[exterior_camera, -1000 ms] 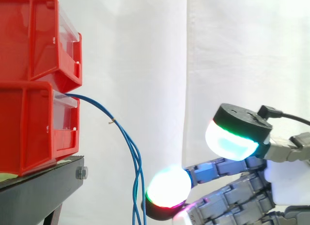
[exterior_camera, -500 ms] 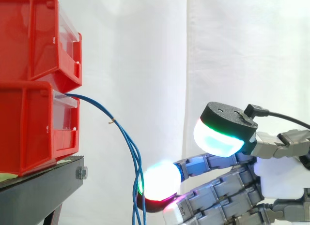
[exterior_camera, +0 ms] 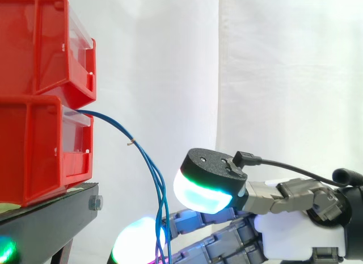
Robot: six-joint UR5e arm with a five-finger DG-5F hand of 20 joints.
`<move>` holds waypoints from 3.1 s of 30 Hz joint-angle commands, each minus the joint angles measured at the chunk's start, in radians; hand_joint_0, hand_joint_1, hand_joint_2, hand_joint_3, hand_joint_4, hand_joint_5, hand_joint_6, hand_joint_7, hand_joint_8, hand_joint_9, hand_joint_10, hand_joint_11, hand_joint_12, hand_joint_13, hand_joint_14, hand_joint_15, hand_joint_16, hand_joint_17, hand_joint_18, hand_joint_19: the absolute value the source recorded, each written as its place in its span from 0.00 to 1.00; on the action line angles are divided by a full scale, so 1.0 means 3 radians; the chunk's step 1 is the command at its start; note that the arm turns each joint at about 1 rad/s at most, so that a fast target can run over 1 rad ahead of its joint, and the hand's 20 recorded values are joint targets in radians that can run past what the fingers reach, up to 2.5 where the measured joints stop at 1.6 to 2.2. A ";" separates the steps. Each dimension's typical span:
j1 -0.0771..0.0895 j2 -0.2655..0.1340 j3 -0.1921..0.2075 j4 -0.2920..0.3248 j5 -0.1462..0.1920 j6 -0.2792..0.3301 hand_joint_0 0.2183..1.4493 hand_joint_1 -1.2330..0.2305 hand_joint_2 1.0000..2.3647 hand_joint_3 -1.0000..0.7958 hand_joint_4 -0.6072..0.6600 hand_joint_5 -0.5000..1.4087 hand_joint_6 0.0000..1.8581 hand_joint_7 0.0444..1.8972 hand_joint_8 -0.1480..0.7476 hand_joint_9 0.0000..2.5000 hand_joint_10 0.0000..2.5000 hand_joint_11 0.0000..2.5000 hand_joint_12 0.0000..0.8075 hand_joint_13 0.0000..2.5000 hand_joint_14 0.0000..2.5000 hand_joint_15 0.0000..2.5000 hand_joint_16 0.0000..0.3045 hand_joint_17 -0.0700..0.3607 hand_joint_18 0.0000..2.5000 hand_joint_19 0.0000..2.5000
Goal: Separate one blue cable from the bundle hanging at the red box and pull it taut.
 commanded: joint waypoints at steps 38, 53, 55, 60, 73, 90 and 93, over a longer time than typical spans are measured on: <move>-0.0132 -0.0004 0.0179 0.0238 -0.0485 0.0435 0.35 0.42 0.01 0.37 0.67 0.18 0.27 0.52 0.49 0.33 0.01 0.20 0.38 0.34 0.01 0.19 0.09 0.30 0.25 0.16; -0.0152 0.0011 0.0277 0.0079 -0.0572 0.0368 0.37 0.39 0.01 0.40 0.63 0.19 0.27 0.61 0.49 0.34 0.01 0.21 0.38 0.35 0.01 0.20 0.08 0.30 0.27 0.16; -0.0152 0.0011 0.0277 0.0053 -0.0572 0.0368 0.37 0.39 0.01 0.40 0.63 0.19 0.27 0.61 0.49 0.34 0.01 0.21 0.38 0.35 0.01 0.20 0.09 0.30 0.27 0.16; -0.0152 0.0011 0.0277 0.0023 -0.0572 0.0368 0.39 0.39 0.01 0.42 0.61 0.19 0.27 0.65 0.49 0.34 0.01 0.21 0.38 0.36 0.01 0.20 0.08 0.30 0.27 0.16; -0.0127 0.0042 0.0277 -0.0054 -0.0587 0.0358 0.38 0.34 0.01 0.35 0.60 0.18 0.32 0.59 0.49 0.36 0.01 0.24 0.39 0.38 0.01 0.22 0.08 0.30 0.29 0.17; -0.0132 0.0180 0.0277 -0.0386 -0.0628 0.0256 0.33 0.47 0.01 0.34 0.60 0.17 0.40 0.52 0.51 0.38 0.01 0.26 0.41 0.40 0.01 0.24 0.09 0.31 0.30 0.19; -0.0137 0.0195 0.0271 -0.0422 -0.0618 0.0256 0.34 0.48 0.01 0.35 0.59 0.17 0.40 0.53 0.51 0.38 0.01 0.27 0.42 0.40 0.01 0.24 0.09 0.31 0.30 0.19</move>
